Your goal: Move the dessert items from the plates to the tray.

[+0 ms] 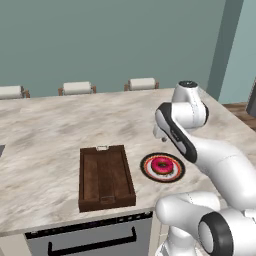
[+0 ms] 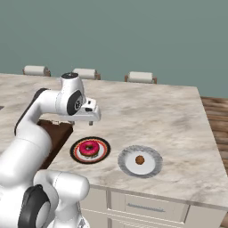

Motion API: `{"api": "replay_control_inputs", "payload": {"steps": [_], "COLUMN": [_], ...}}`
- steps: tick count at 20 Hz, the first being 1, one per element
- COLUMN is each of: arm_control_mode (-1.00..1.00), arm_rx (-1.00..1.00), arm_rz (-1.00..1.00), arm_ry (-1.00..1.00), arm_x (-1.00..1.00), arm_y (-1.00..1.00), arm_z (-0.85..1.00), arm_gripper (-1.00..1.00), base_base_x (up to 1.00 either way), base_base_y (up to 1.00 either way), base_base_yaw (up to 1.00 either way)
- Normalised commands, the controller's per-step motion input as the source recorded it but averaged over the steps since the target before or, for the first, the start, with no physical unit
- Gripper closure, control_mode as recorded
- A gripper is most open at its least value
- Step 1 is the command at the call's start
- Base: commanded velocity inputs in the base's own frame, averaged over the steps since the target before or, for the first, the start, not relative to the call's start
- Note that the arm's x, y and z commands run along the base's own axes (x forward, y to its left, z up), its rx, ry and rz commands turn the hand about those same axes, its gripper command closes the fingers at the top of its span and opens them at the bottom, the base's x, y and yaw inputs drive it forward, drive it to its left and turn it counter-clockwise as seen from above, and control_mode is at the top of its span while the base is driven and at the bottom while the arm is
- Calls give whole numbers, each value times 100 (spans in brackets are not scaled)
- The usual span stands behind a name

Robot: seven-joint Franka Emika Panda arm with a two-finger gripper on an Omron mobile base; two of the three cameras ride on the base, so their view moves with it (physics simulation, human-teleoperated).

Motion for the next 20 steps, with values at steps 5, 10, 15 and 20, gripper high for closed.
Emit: {"api": "replay_control_inputs", "payload": {"steps": [5, 10, 15, 20], "arm_control_mode": [-100, -100, -100, -100], "arm_rx": [0, 0, 0, 1], "arm_rz": [0, 0, 0, 0], "arm_ry": [0, 0, 0, 0], "arm_x": [5, 14, 17, 21], "arm_y": [-22, -14, -1, 0], "arm_z": [-52, -40, -36, -33], "arm_gripper": [-100, -100, -100, -100], "base_base_x": [0, 0, 0, 0], "base_base_y": [0, 0, 0, 0], "base_base_yaw": [0, 0, 0, 0]}}
